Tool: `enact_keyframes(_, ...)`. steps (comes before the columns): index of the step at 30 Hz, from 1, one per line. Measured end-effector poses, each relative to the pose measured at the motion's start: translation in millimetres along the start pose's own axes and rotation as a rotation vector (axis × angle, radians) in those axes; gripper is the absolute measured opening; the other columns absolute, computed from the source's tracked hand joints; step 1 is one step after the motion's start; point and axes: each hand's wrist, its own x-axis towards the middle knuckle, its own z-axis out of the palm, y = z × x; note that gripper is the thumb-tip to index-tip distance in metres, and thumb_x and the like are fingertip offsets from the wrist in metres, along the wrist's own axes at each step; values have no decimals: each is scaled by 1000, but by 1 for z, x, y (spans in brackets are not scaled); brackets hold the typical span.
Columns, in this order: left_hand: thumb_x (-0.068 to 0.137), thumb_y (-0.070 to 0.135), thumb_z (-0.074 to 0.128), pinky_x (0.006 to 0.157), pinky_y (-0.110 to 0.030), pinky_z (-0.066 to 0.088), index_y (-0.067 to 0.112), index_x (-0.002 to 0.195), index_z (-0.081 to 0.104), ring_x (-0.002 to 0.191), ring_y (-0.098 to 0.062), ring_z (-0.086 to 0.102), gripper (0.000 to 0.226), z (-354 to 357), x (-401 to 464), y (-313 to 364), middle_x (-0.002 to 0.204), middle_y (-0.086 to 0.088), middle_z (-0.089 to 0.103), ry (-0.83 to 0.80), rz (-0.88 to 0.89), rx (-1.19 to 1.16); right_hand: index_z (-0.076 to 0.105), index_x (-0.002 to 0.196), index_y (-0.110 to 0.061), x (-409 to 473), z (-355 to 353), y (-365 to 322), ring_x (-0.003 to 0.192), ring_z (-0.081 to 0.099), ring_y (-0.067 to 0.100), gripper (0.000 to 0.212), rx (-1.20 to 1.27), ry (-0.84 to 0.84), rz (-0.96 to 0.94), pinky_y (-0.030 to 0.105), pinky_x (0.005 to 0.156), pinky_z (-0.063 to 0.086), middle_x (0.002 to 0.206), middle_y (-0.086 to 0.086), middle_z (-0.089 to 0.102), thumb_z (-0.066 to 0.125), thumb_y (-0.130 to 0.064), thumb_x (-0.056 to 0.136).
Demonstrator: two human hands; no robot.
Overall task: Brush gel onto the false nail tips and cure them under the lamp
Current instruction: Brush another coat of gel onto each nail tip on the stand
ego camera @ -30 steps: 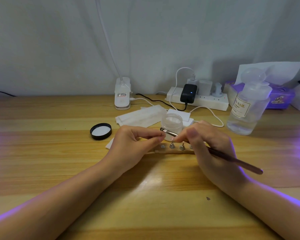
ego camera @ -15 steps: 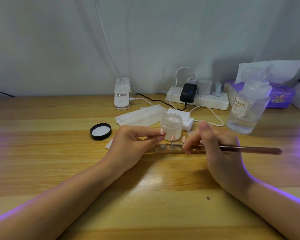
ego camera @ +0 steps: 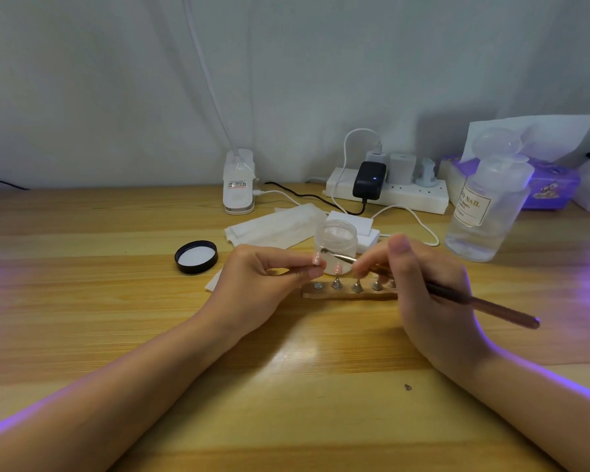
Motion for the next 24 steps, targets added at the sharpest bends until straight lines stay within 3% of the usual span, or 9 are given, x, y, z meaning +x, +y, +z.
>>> enact_keyframes(6, 67, 18, 72, 79, -10, 48, 23, 82, 74, 87, 1, 66, 15, 0, 0, 0, 83, 15, 72, -1, -7, 2, 65, 64, -15, -1, 1, 0, 65, 59, 2, 44, 46, -43, 2, 12, 68, 41, 64, -4, 64, 32, -26, 92)
enact_keyframes(11, 70, 15, 72, 78, -9, 48, 21, 84, 74, 88, 2, 65, 16, 0, 0, 0, 84, 15, 72, -8, 1, 20, 66, 70, -18, 0, 1, 0, 66, 57, 3, 41, 19, -6, 57, 14, 65, 41, 67, -7, 63, 34, -33, 91)
enact_keyframes(16, 64, 24, 71, 80, -11, 49, 23, 83, 74, 88, 2, 65, 19, 1, 0, 1, 84, 16, 71, -4, -3, 8, 64, 67, -19, -1, 1, -1, 66, 60, 2, 41, 44, -50, 4, 10, 68, 41, 65, -4, 65, 33, -26, 92)
enact_keyframes(20, 71, 13, 73, 77, -9, 47, 20, 84, 74, 88, 2, 65, 15, 0, 0, -1, 83, 15, 72, -4, -5, 14, 67, 70, -13, 0, 1, 1, 66, 58, 7, 44, 5, -16, 52, 17, 66, 42, 68, -3, 64, 34, -33, 91)
enact_keyframes(24, 72, 9, 72, 73, -7, 46, 19, 84, 74, 85, 3, 66, 16, 0, 0, -1, 82, 15, 71, -7, -2, 3, 65, 64, -15, -1, 1, -1, 65, 59, 3, 43, 38, -51, 1, 10, 67, 41, 64, -5, 64, 34, -26, 92)
